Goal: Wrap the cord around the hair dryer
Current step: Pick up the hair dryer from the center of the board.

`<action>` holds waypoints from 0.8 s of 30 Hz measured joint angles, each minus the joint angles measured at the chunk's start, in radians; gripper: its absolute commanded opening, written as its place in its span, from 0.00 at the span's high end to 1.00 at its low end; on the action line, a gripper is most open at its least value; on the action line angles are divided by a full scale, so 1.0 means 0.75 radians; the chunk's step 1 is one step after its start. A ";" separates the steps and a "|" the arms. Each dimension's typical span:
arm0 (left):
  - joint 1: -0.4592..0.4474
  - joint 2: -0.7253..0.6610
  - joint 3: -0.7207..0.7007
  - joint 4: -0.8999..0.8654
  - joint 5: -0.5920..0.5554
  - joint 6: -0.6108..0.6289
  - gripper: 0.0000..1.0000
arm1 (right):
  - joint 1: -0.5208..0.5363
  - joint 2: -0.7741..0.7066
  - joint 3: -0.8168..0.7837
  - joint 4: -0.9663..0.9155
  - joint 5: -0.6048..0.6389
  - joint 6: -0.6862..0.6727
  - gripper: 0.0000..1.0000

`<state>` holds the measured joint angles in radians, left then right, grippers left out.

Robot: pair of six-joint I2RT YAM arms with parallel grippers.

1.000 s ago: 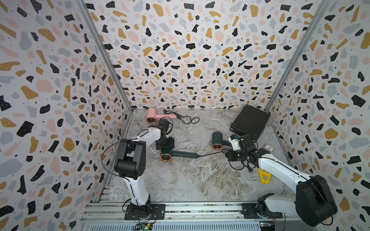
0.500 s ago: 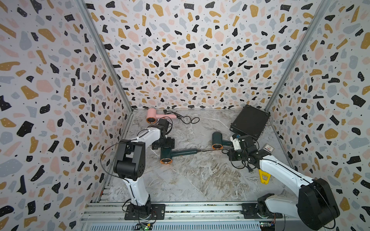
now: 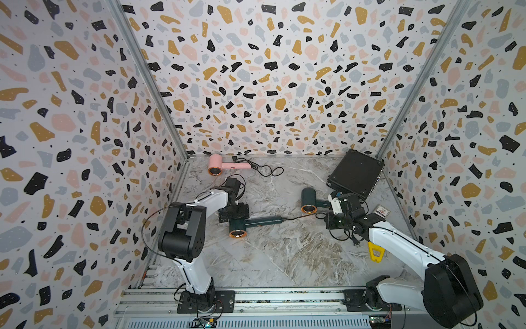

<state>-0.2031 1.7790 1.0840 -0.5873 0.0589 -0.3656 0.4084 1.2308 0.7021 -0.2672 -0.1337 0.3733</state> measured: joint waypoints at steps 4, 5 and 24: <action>-0.009 -0.007 -0.008 0.018 0.019 -0.027 0.29 | 0.006 0.000 -0.001 0.010 0.007 0.007 0.95; -0.011 -0.008 -0.008 0.018 0.018 -0.030 0.30 | 0.006 0.000 -0.001 0.011 0.010 0.008 0.95; -0.034 -0.004 0.089 -0.120 0.083 0.098 1.00 | 0.013 -0.005 0.089 -0.060 -0.097 -0.114 1.00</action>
<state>-0.2283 1.7760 1.1503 -0.6769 0.1215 -0.2920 0.4183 1.2274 0.7689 -0.3122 -0.2062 0.2878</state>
